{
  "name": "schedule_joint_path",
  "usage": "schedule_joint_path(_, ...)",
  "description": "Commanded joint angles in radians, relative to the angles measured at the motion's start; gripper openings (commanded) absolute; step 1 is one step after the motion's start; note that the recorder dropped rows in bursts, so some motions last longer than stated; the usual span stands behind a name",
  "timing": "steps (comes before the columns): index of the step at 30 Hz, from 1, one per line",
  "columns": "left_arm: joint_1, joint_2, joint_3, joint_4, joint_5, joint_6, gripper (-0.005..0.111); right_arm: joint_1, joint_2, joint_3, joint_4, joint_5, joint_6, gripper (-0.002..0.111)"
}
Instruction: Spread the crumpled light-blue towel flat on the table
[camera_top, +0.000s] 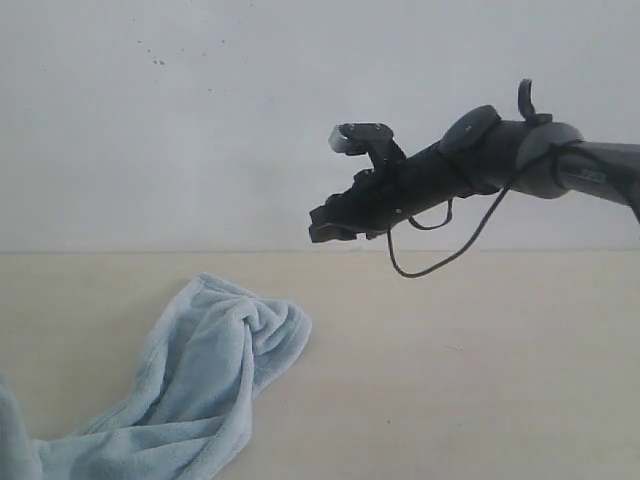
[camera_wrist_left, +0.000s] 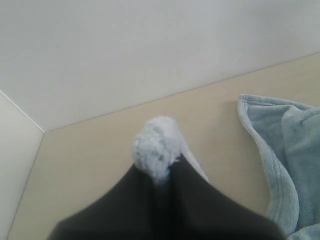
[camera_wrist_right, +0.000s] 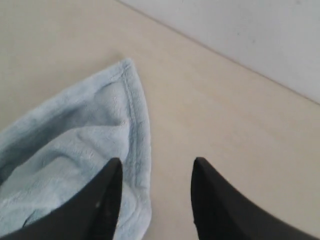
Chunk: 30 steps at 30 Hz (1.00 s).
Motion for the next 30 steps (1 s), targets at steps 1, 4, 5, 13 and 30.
schedule_joint_path(1, 0.000, 0.003, 0.002, 0.010, -0.012, -0.016, 0.004, -0.037, 0.113, -0.214, -0.006, 0.049, 0.089, 0.036)
schedule_joint_path(4, 0.000, 0.003, 0.002, 0.010, -0.024, -0.033, 0.004, -0.043, 0.164, -0.288, -0.004, 0.058, 0.131, 0.027)
schedule_joint_path(5, 0.000, 0.003, 0.002, 0.010, -0.029, -0.045, 0.004, -0.044, 0.179, -0.299, 0.002, 0.056, 0.139, 0.027)
schedule_joint_path(13, 0.000, 0.040, 0.002, -0.039, -0.108, -0.067, 0.004, -0.040, 0.271, -0.346, 0.008, 0.102, 0.175, 0.042)
schedule_joint_path(30, 0.000, 0.125, 0.002, -0.041, -0.125, -0.067, 0.004, 0.025, 0.389, -0.345, 0.035, 0.226, 0.180, 0.042)
